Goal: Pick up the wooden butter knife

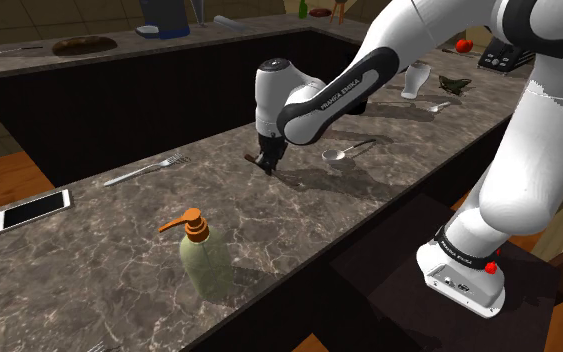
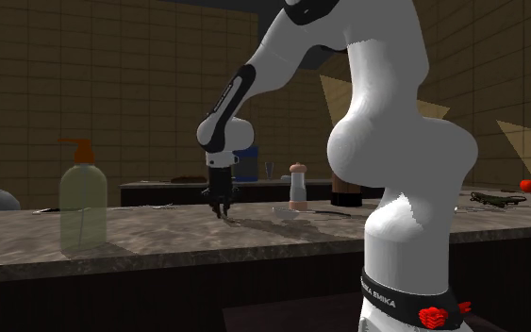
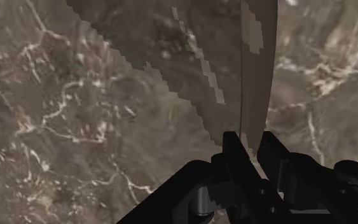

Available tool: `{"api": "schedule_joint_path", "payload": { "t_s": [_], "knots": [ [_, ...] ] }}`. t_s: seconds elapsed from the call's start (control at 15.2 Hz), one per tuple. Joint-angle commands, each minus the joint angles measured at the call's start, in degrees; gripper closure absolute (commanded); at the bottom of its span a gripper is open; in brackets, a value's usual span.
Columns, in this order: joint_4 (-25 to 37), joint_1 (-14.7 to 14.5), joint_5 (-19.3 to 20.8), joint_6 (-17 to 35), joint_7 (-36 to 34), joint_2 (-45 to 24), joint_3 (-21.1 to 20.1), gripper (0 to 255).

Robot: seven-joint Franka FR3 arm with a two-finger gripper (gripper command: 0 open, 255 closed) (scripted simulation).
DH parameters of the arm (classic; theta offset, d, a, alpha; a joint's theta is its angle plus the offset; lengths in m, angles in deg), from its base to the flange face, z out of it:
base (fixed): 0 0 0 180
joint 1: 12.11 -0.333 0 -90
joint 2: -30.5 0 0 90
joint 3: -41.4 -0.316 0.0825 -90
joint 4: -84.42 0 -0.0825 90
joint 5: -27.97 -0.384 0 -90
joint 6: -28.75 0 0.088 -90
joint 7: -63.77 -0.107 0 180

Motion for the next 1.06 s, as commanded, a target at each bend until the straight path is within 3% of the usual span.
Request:
{"api": "schedule_joint_path", "payload": {
  "t_s": [0.0,0.99],
  "knots": [
    [0.0,0.08,-0.55,-1.0,0.32,0.76,-0.17,255],
    [3.41,0.63,-4.67,-10.03,3.74,6.97,-1.02,255]
  ]
}}
